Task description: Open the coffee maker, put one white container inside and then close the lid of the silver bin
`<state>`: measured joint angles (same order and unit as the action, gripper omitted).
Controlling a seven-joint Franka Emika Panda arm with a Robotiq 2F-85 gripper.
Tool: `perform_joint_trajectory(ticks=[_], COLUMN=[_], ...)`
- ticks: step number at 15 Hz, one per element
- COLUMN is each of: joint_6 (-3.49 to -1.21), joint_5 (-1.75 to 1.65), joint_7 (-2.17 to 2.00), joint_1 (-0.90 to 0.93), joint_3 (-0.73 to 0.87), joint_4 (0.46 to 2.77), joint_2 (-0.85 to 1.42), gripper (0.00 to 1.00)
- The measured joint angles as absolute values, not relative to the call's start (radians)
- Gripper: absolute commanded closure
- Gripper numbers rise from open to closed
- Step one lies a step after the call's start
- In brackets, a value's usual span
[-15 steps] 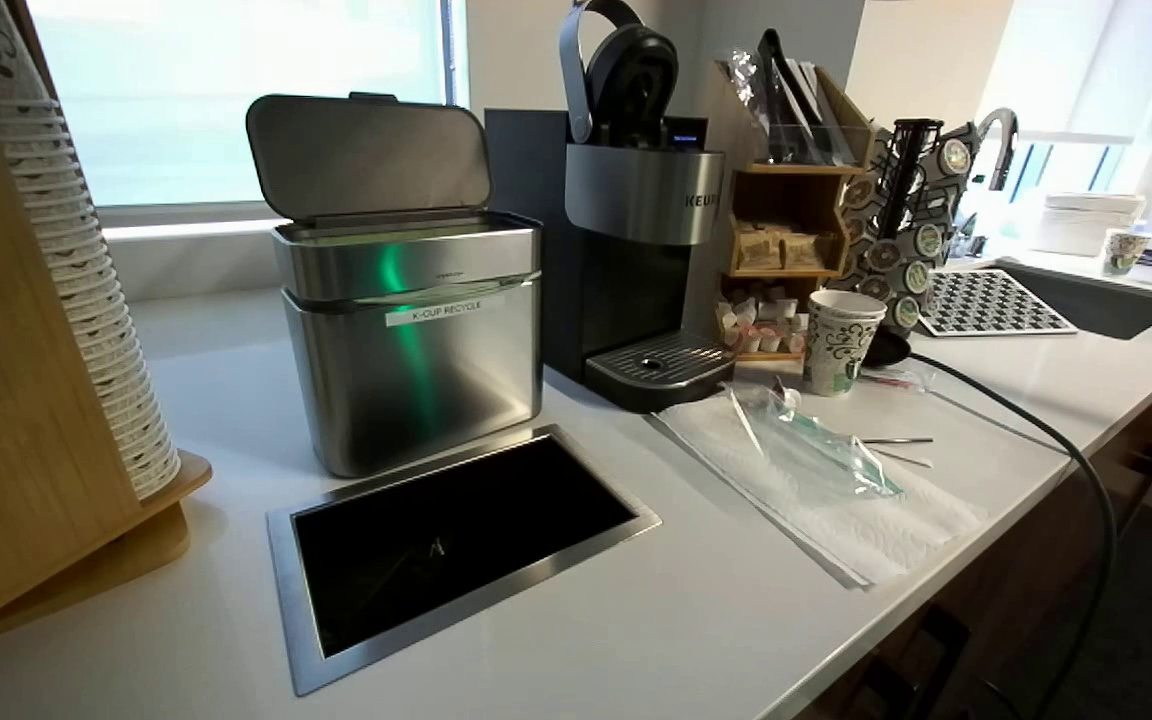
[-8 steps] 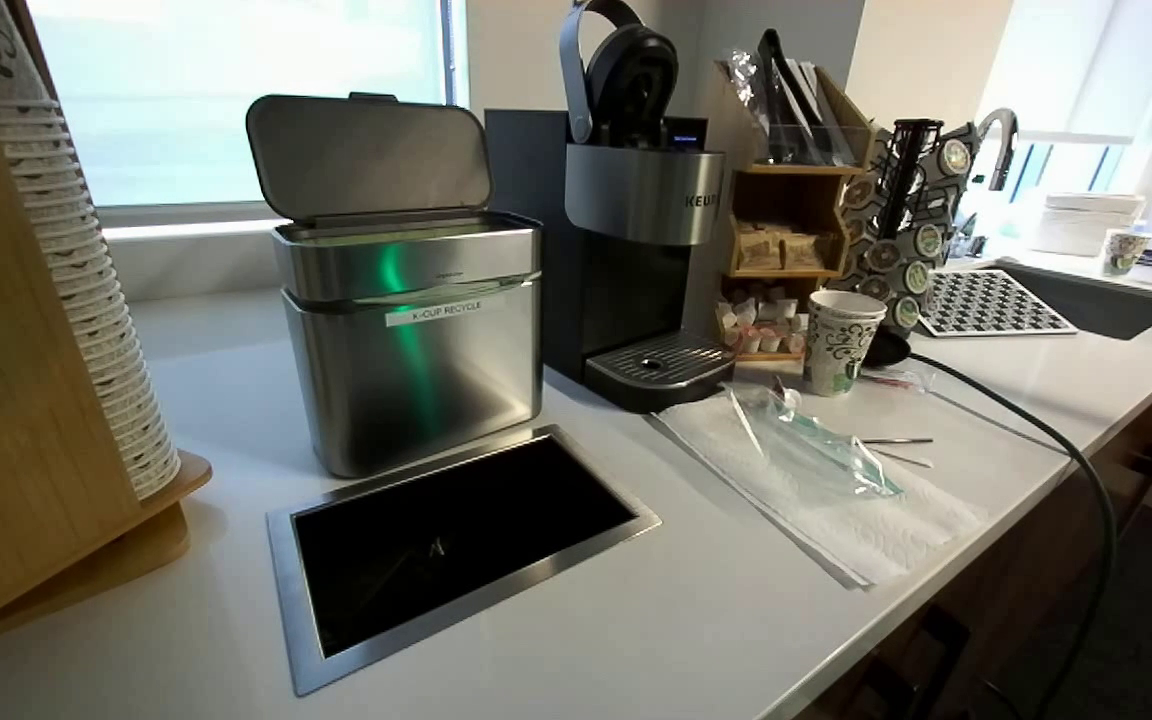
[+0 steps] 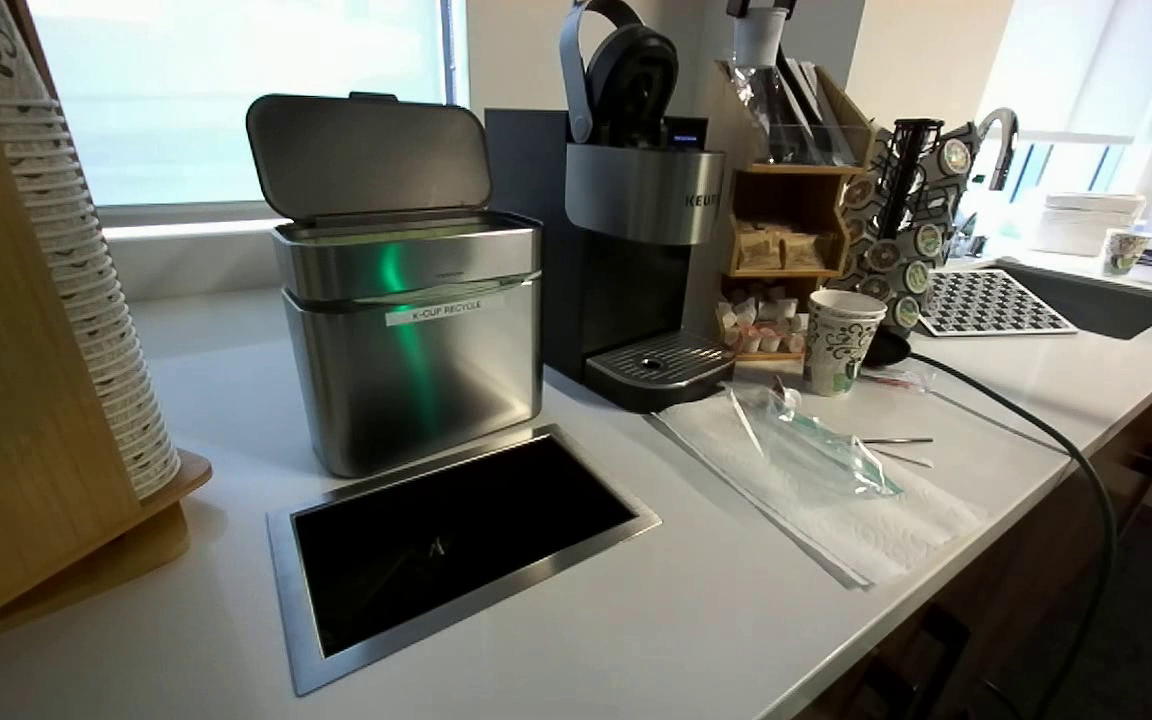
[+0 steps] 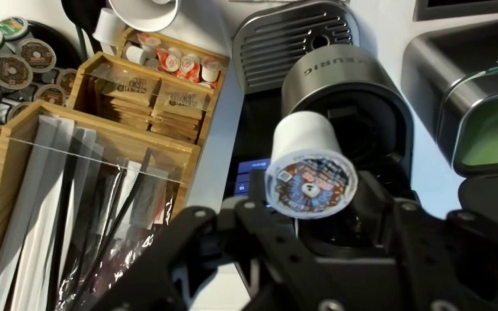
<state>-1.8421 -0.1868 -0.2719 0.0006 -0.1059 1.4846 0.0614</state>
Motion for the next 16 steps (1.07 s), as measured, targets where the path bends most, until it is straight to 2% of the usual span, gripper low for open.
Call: perform_joint_trajectory(ticks=[4,5,16], joint_6=[-1.837,-1.837,-1.945], joint_5=[-0.183,-0.183,-0.183], joint_7=[-0.269,-0.269,-0.309], joint_1=[0.002,0.002,0.024], joint_3=[-0.105,-0.105,-0.097], joint_4=[1.472,1.472,1.496], joint_2=[0.062,0.062,0.076], gripper=[0.47,0.72,0.72])
